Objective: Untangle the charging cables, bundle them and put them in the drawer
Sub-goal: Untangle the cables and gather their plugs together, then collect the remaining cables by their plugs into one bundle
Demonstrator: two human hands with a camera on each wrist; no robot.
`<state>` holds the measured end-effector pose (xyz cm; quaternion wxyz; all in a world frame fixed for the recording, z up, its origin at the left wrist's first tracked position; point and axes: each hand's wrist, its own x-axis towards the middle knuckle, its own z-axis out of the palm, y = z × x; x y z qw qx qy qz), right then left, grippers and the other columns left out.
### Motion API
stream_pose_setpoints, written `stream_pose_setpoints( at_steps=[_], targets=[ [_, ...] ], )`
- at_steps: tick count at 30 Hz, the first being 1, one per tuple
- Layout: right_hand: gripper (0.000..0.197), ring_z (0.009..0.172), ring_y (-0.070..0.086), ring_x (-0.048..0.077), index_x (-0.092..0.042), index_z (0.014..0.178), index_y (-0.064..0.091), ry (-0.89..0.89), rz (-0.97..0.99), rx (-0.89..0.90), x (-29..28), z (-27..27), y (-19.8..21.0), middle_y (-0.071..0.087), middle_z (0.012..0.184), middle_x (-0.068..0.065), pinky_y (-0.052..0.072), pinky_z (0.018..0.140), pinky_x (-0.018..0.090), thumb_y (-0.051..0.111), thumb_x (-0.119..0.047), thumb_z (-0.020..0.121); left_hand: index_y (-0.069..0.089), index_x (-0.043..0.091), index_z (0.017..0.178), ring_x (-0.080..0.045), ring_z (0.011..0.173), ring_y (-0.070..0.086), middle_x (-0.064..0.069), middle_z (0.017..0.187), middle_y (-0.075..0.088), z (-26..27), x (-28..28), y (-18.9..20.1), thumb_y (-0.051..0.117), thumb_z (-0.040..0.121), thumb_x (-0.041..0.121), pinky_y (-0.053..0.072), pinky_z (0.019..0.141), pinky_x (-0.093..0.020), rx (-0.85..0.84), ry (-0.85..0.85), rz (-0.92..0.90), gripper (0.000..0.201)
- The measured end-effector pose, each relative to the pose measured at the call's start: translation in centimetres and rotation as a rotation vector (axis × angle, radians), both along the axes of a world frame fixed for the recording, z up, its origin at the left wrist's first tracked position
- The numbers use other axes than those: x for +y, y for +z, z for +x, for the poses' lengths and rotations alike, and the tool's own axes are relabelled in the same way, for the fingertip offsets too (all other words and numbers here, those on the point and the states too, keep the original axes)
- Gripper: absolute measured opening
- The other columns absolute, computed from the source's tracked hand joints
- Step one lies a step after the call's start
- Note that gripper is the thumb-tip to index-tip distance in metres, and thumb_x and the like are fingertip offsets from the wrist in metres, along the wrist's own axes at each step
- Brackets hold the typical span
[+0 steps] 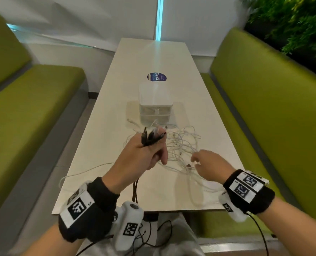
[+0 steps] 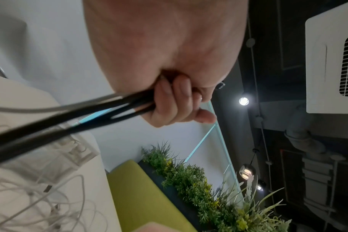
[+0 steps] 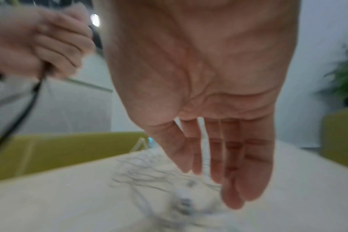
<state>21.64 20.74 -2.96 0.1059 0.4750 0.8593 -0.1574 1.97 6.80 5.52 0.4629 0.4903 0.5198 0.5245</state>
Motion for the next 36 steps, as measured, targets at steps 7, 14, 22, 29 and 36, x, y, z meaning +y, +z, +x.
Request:
stream_pose_setpoints(
  at_steps=[7,14,22,29,36],
  targets=[
    [0.029,0.114,0.056,0.028,-0.008,0.121,0.056,-0.28,0.152,-0.387,3.6,3.2,-3.0,0.048,0.127,0.014,0.048,0.092,0.033,0.042,-0.007,0.095,0.061,0.02,0.05,-0.019,0.048,0.028,-0.037,0.063,0.044,0.8,1.1,-1.0,0.05,0.087,0.048,0.022,0.044,-0.023,-0.008,-0.038,-0.034,0.047],
    [0.024,0.108,0.061,0.026,-0.009,0.112,0.059,-0.228,0.165,-0.381,3.7,2.7,-1.6,0.063,0.117,0.009,0.047,0.081,0.029,0.042,-0.007,0.095,0.06,0.007,0.055,-0.013,0.044,0.027,-0.008,0.05,0.038,0.3,0.9,-1.8,0.046,0.101,0.026,0.022,0.045,-0.019,0.05,-0.032,-0.112,0.052],
    [0.013,0.054,0.065,0.014,-0.012,0.091,0.06,-0.044,-0.117,0.292,-0.5,-3.0,7.2,0.073,0.073,0.001,0.048,0.052,0.023,0.057,-0.024,0.094,0.072,0.007,0.083,-0.019,0.041,0.048,-0.001,0.067,0.057,0.0,0.8,-3.3,0.044,0.102,0.023,0.036,0.044,-0.028,0.061,0.115,-0.064,0.037],
    [0.027,0.059,0.065,0.032,0.006,0.09,0.062,-0.028,-0.454,0.998,-5.2,-8.1,10.5,0.065,0.082,0.027,0.056,0.054,0.035,0.073,-0.018,0.085,0.065,0.02,0.097,-0.013,0.058,0.061,0.004,0.072,0.066,-1.0,-0.5,-3.6,0.045,0.102,0.022,0.049,0.054,-0.028,0.1,0.228,-0.029,0.021],
    [0.032,0.049,0.037,0.012,-0.006,0.095,0.075,0.013,-0.56,1.033,-6.4,-8.9,8.9,0.057,0.062,0.008,0.028,0.043,0.023,0.065,-0.035,0.087,0.064,0.024,0.069,-0.015,0.077,0.063,0.0,0.076,0.069,-1.8,-2.2,-3.8,0.046,0.102,0.019,0.049,0.073,-0.022,0.226,0.198,0.069,0.038]
  ],
)
